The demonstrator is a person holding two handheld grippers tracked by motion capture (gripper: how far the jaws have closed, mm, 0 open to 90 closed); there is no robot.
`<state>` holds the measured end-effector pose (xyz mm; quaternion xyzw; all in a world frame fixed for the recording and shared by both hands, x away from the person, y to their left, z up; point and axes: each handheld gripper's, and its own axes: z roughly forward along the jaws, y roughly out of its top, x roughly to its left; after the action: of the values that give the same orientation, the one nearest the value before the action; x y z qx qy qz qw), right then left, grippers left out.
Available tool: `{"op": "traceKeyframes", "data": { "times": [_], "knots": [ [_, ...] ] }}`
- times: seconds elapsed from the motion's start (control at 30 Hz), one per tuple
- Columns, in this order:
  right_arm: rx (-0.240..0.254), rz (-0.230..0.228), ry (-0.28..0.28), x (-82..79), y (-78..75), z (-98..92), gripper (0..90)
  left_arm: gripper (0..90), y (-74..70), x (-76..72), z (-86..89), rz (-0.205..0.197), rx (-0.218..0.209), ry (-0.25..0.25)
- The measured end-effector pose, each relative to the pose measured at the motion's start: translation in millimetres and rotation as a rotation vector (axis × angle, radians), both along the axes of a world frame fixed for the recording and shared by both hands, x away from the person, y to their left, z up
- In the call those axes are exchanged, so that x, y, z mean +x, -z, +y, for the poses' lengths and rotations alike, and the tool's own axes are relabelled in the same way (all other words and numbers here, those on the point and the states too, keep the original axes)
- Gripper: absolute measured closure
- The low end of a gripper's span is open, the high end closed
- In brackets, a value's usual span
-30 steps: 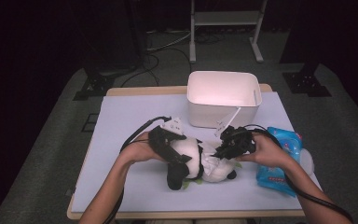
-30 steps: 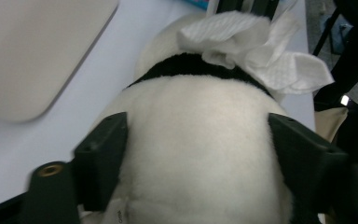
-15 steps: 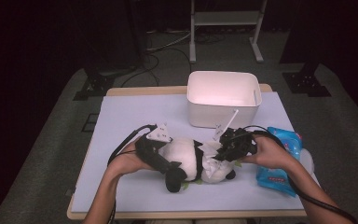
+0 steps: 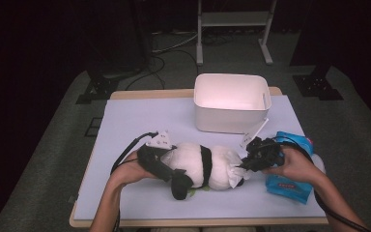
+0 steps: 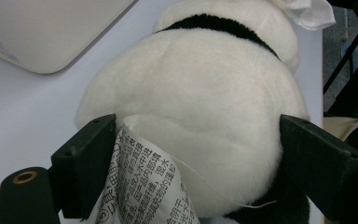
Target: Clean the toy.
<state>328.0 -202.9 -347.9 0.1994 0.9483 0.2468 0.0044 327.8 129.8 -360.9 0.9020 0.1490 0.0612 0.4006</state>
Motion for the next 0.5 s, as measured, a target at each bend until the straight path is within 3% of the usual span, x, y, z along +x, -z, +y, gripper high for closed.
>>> {"op": "traceKeyframes", "data": {
  "times": [0.33,0.5],
  "knots": [
    [-0.029,0.018,0.051,-2.2,14.7,-17.8,78.5,13.7,2.9,0.1,2.8,0.009,-0.004,0.0],
    [-0.005,0.016,0.055,-2.1,14.6,-19.3,78.5,13.9,4.3,0.1,1.7,0.012,-0.015,-0.005]
  ]
}}
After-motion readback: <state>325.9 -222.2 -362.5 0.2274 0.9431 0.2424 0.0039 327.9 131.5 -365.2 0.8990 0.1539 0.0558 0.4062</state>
